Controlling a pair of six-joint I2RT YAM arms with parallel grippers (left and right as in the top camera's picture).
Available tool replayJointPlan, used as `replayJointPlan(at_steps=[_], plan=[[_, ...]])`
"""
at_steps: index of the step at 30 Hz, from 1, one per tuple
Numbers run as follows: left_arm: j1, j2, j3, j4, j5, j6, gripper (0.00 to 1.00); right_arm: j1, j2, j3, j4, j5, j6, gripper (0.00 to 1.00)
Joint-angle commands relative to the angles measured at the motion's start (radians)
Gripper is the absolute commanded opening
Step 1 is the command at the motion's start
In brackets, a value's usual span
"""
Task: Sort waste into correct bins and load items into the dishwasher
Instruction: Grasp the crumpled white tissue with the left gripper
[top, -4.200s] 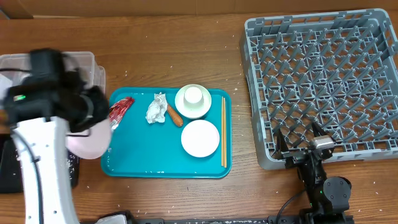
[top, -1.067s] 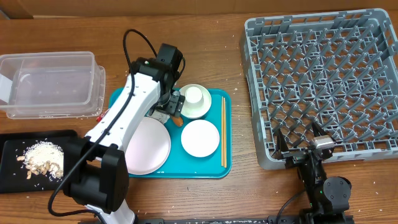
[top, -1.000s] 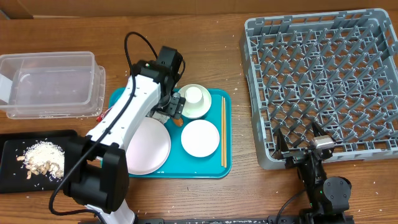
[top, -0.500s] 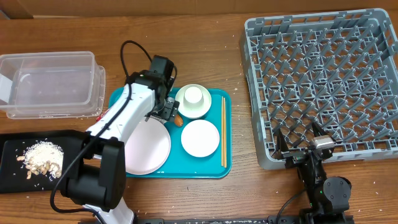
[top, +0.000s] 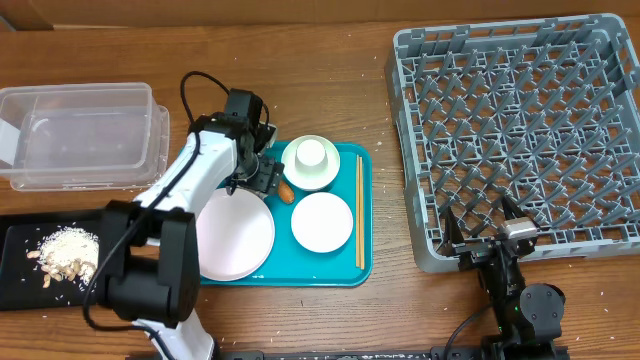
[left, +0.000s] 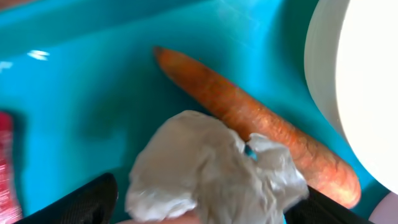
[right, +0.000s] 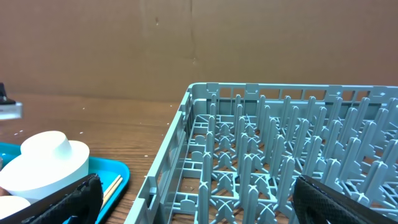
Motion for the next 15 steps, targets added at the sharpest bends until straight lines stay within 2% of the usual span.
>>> replayJointPlan(at_steps=[1,4,7,12,15], plan=[[-0.002,0.042,-0.005,0.002,0.051,0.027,0.84,-0.002,-0.011,-0.01,0.005,0.0,-0.003,1.0],[-0.002,0.044,-0.005,0.003,0.048,0.027,0.84,-0.002,-0.011,-0.01,0.005,0.0,-0.003,1.0],[-0.002,0.044,-0.005,0.002,0.037,0.027,0.78,-0.002,-0.011,-0.01,0.005,0.0,-0.003,1.0],[-0.002,0.044,-0.002,0.002,0.029,0.026,0.78,-0.002,-0.011,-0.01,0.005,0.0,-0.003,1.0],[-0.002,0.043,0.004,-0.002,0.022,0.022,0.7,-0.002,-0.011,-0.01,0.005,0.0,-0.003,1.0]])
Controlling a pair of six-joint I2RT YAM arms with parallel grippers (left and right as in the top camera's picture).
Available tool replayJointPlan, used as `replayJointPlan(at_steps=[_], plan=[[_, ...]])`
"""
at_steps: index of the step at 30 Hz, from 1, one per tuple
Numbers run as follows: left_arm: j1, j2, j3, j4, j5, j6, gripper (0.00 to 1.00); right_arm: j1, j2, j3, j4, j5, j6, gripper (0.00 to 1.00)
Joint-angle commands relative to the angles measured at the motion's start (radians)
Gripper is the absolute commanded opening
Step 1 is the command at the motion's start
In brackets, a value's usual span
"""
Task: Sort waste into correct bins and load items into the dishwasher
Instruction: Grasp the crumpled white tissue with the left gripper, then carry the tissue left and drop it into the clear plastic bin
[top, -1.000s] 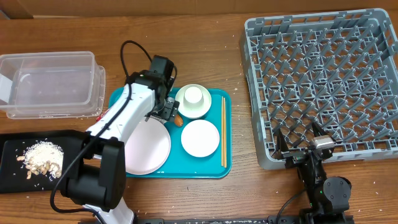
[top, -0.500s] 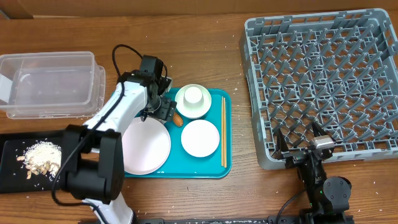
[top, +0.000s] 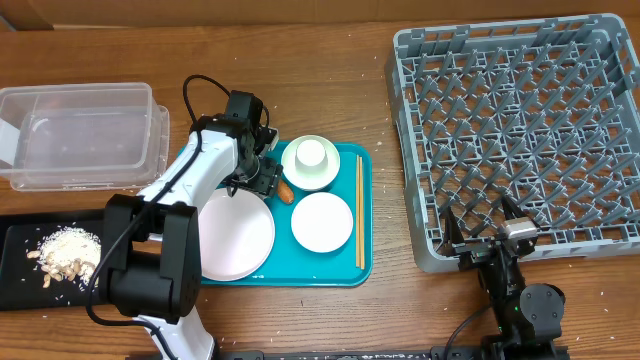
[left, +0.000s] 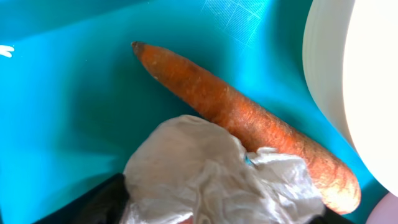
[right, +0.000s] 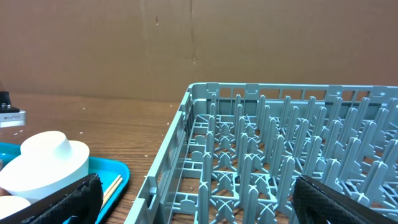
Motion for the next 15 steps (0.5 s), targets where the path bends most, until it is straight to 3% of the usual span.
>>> replayJointPlan(at_steps=[1,7,15], plan=[[-0.005,0.02,0.006,-0.003,-0.004,0.016,0.7,-0.002,-0.011,-0.01,0.005,0.0,-0.003,1.0],[-0.005,0.018,0.039,-0.038,-0.005,0.016,0.61,-0.002,-0.011,-0.01,0.005,0.0,-0.003,1.0],[-0.005,0.018,0.112,-0.086,-0.007,0.016,0.29,-0.002,-0.011,-0.01,0.005,0.0,-0.003,1.0]])
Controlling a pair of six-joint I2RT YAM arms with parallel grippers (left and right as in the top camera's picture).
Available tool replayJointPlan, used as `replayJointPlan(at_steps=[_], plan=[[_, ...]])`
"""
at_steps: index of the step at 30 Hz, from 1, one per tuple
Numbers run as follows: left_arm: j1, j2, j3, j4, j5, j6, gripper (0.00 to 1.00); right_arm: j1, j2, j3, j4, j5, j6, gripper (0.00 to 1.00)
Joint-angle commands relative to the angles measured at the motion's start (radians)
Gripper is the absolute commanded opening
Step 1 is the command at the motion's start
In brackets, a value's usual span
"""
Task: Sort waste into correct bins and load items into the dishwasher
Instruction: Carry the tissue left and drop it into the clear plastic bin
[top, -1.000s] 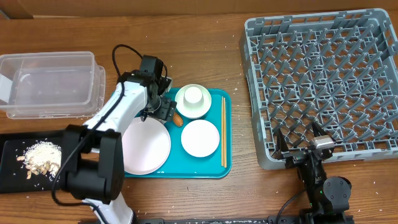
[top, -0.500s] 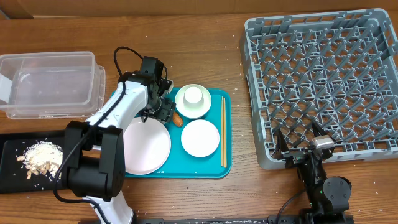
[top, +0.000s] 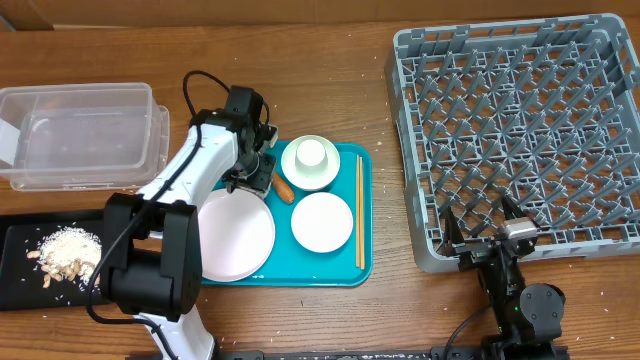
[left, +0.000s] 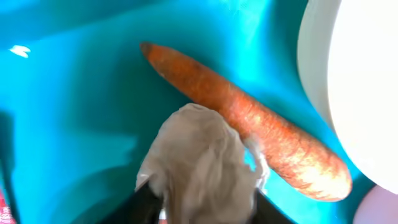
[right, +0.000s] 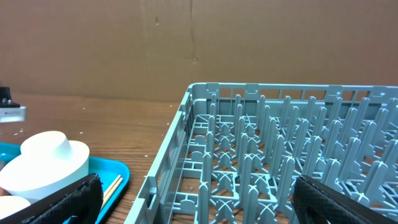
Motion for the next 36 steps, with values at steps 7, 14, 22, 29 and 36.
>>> replayJointPlan(at_steps=[7,14,22,29,36], plan=[[-0.005,0.008,0.128,-0.077,-0.005,0.013,0.04,-0.002,-0.011,-0.01,0.004,0.001,-0.004,1.0],[-0.005,0.008,0.24,-0.142,-0.045,-0.042,0.04,-0.002,-0.011,-0.01,0.004,0.001,-0.004,1.0],[0.002,0.006,0.427,-0.237,-0.212,-0.185,0.04,-0.002,-0.011,-0.01,0.004,0.001,-0.004,1.0],[0.089,0.005,0.569,-0.311,-0.334,-0.28,0.04,-0.002,-0.011,-0.01,0.004,0.001,-0.004,1.0],[0.299,0.005,0.646,-0.332,-0.304,-0.455,0.04,-0.002,-0.011,-0.01,0.004,0.001,-0.004,1.0]])
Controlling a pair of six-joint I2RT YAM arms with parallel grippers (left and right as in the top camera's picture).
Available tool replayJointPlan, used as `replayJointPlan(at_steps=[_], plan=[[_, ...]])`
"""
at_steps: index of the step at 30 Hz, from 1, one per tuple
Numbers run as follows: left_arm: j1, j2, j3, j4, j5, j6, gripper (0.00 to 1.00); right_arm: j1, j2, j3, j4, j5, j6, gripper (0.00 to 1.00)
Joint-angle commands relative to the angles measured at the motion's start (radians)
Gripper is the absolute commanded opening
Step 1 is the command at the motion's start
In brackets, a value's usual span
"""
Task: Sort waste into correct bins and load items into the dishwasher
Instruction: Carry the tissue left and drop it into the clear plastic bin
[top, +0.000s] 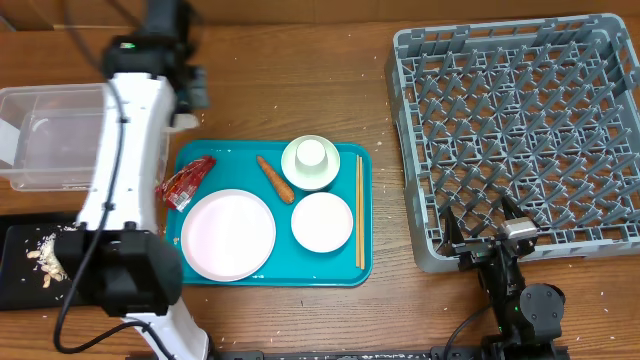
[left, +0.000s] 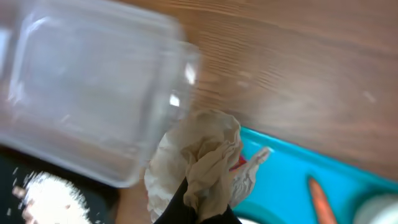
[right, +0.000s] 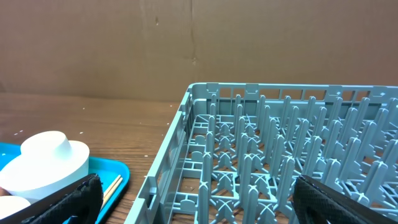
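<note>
A crumpled white tissue hangs from my left gripper, which is shut on it. In the overhead view the left gripper is raised beside the right end of the clear plastic bin. The bin lies below and to the left of the tissue in the wrist view. On the teal tray lie a carrot, a red wrapper, a pink plate, a white plate, a bowl and chopsticks. My right gripper stands open at the grey dish rack's near edge.
A black tray with rice and food scraps sits at the front left, below the clear bin. The dish rack fills the right wrist view, with the bowl at its left. Crumbs are scattered on the wooden table.
My left gripper, still shut on the tissue, has moved from the tray beside the carrot up and left to the clear bin's right end. The carrot stays on the tray. The right arm is unchanged.
My left gripper stood open around the tissue next to the carrot on the tray, then closer around it. Then it was shut on the tissue, just above the tray. Now it holds the tissue by the clear bin. The right gripper stayed open at the rack.
</note>
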Motion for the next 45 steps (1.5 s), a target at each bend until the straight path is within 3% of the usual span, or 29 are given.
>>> replayJointPlan(at_steps=[1,9,10,11,12,13,14,20,26,29,33,36,40,45], plan=[[0.115,0.004,0.037,0.008,-0.003,-0.148,0.04,-0.002,-0.011,-0.01,0.005,0.0,-0.004,1.0],[0.276,0.026,0.027,0.136,0.089,-0.157,0.04,-0.002,-0.011,-0.01,0.005,0.001,-0.004,1.0],[0.286,0.034,0.027,0.151,0.089,-0.157,0.09,-0.002,-0.011,-0.01,0.005,0.0,-0.004,1.0],[0.296,0.043,0.027,0.162,0.09,-0.158,0.25,-0.002,-0.011,-0.01,0.005,0.001,-0.004,1.0],[0.305,0.053,0.027,0.164,0.094,-0.166,0.49,-0.002,-0.011,-0.01,0.005,0.0,-0.004,1.0],[0.31,0.062,0.027,0.163,0.102,-0.164,0.83,-0.002,-0.011,-0.01,0.005,0.0,-0.004,1.0],[0.313,0.068,0.027,0.16,0.109,-0.164,1.0,-0.002,-0.011,-0.01,0.005,0.0,-0.004,1.0],[0.312,0.065,0.03,0.111,0.126,-0.163,1.0,-0.002,-0.011,-0.01,0.005,0.0,-0.003,1.0],[0.269,-0.018,0.038,0.072,0.294,-0.054,0.97,-0.002,-0.011,-0.01,0.005,0.0,-0.003,1.0],[0.215,-0.066,0.038,0.013,0.344,-0.064,0.97,-0.002,-0.011,-0.01,0.005,0.0,-0.004,1.0],[0.123,-0.085,0.037,-0.117,0.342,-0.166,0.91,-0.002,-0.011,-0.01,0.005,0.0,-0.004,1.0],[0.059,-0.083,0.022,-0.203,0.287,-0.227,0.78,-0.002,-0.011,-0.01,0.005,0.0,-0.004,1.0],[-0.003,-0.084,0.019,-0.381,0.054,-0.388,0.85,-0.002,-0.011,-0.01,0.005,0.0,-0.004,1.0],[-0.003,-0.091,-0.003,-0.466,0.064,-0.376,0.93,-0.002,-0.011,-0.01,0.005,0.0,-0.003,1.0]])
